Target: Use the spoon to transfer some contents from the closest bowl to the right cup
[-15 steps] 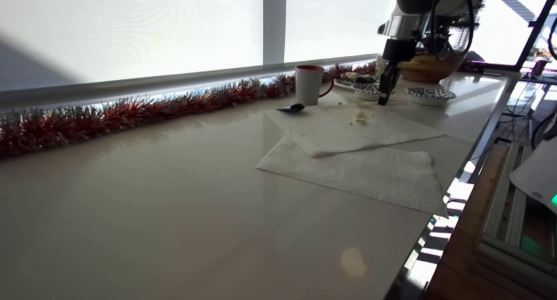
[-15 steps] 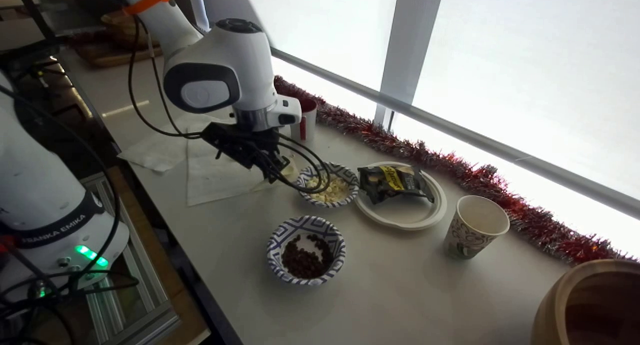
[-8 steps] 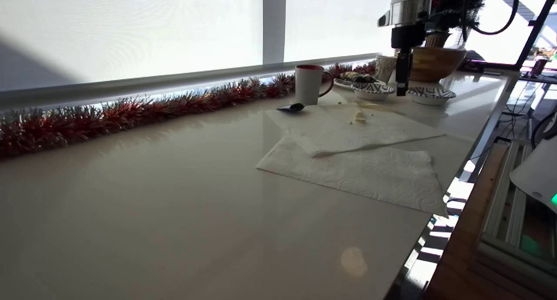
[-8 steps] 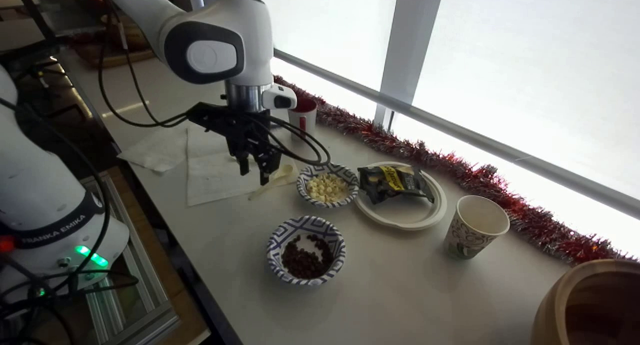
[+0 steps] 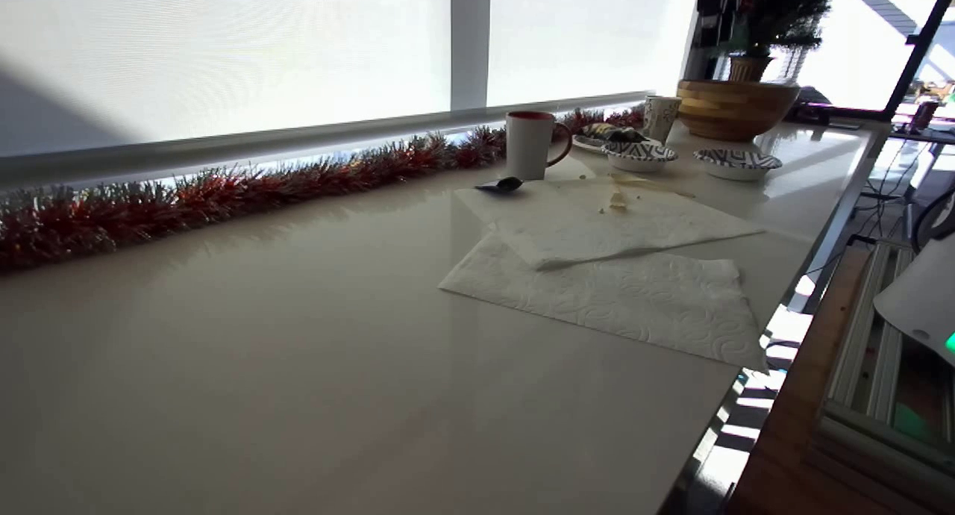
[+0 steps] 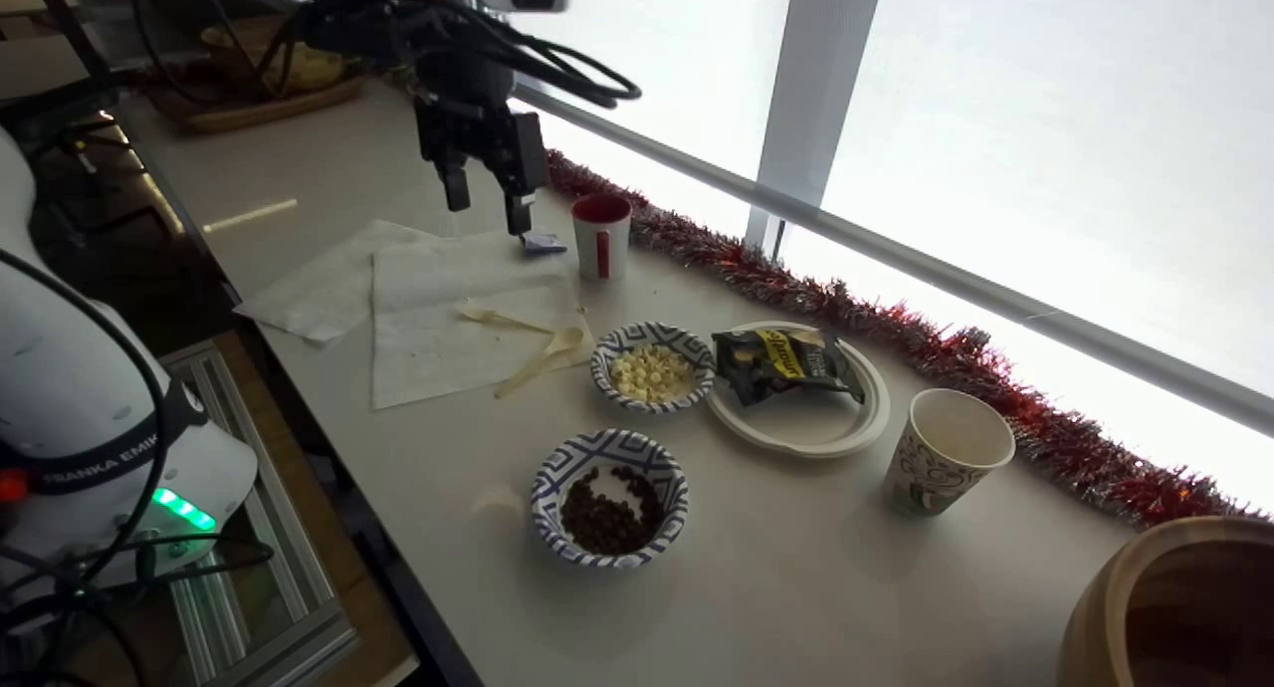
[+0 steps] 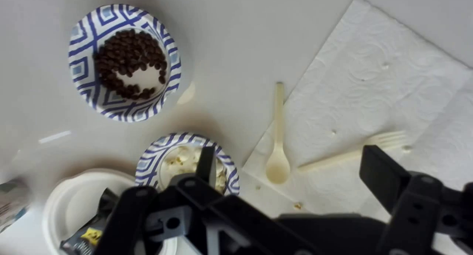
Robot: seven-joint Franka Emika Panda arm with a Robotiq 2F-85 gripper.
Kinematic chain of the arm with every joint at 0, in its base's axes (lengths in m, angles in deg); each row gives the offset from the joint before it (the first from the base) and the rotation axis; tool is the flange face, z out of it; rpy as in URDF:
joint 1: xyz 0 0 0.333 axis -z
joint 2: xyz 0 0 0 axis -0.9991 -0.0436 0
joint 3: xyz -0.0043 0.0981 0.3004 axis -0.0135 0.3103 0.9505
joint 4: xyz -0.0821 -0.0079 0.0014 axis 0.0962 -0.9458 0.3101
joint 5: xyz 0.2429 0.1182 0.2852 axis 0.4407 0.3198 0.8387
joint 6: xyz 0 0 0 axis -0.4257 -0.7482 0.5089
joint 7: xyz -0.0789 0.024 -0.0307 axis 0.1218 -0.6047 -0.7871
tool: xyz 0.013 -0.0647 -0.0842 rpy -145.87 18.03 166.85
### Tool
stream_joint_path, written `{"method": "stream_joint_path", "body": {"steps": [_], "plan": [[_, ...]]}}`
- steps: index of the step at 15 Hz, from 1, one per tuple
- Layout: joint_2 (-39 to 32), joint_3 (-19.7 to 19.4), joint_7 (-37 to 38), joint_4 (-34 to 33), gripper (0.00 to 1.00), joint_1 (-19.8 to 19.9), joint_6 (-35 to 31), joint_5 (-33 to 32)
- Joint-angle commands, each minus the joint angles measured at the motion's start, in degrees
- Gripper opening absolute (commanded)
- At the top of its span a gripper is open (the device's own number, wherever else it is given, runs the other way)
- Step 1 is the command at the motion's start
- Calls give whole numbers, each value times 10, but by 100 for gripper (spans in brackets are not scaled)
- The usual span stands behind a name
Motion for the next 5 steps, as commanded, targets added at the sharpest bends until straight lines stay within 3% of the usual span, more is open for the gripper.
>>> {"method": "stream_joint_path", "body": {"steps": [1, 5], "plan": [[18, -1, 4, -5, 100, -2, 10, 0], [33, -1, 8, 0, 100, -2, 14, 1]]}}
